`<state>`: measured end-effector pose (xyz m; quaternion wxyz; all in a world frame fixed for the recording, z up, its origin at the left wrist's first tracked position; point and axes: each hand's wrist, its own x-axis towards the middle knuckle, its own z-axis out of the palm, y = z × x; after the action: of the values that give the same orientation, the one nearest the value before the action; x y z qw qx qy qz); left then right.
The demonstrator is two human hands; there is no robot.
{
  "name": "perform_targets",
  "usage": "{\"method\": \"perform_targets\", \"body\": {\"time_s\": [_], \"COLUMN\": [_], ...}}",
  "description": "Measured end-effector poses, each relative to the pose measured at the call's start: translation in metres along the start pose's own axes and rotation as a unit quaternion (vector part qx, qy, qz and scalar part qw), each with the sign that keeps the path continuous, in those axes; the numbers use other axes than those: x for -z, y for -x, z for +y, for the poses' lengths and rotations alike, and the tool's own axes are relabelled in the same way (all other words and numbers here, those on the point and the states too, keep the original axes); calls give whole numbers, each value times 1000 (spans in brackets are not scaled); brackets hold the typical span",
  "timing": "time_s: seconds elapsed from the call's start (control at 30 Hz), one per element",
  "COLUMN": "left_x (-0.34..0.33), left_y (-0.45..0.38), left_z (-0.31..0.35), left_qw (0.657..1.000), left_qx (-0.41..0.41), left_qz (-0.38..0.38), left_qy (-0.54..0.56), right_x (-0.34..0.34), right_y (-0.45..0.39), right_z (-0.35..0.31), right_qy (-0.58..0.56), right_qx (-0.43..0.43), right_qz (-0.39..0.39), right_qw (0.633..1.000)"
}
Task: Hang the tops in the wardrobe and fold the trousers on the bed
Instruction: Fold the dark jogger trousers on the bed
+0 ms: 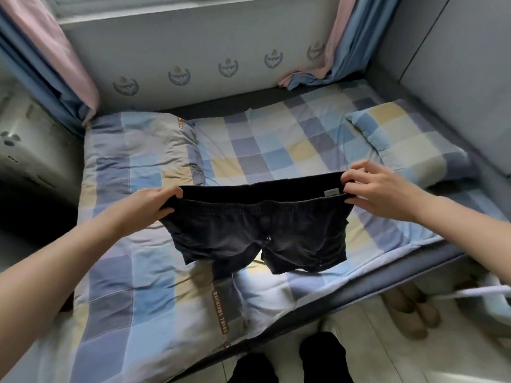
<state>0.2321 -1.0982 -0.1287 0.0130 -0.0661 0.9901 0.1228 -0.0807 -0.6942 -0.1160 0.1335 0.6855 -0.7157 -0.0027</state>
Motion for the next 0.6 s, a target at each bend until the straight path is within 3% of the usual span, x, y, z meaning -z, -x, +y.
{"method": "perform_targets", "body": {"time_s": [0.1,0.23,0.33,0.4,0.5,0.57,0.6], "left_x": [1,-9,-23,-30,-35,-38,-42], "left_y": [-29,-69,-103,-125,-154,-165,-168], "left_z": [21,55,86,105,138,153,156], "left_qw": [1000,999,992,969,905,854,846], "left_qx": [19,45,123,200,281,323,344], "left_qz": [1,-8,36,118,235,277,276], "left_qy": [-2,-18,23,83,215,300,300], "right_x": [4,-13,-29,-36,-40,-41,-42], "right_y": [21,45,51,52,53,53,53], "right_z": [24,69,106,126,154,166,171], "right_qy": [-36,-63,-224,-313,-405,-491,-540], "right_qx": [-26,-131,-232,-294,-323,-322,-336], "right_qz": [-7,-44,-53,-39,22,43,40], "right_qw": [999,988,945,902,855,808,771]}}
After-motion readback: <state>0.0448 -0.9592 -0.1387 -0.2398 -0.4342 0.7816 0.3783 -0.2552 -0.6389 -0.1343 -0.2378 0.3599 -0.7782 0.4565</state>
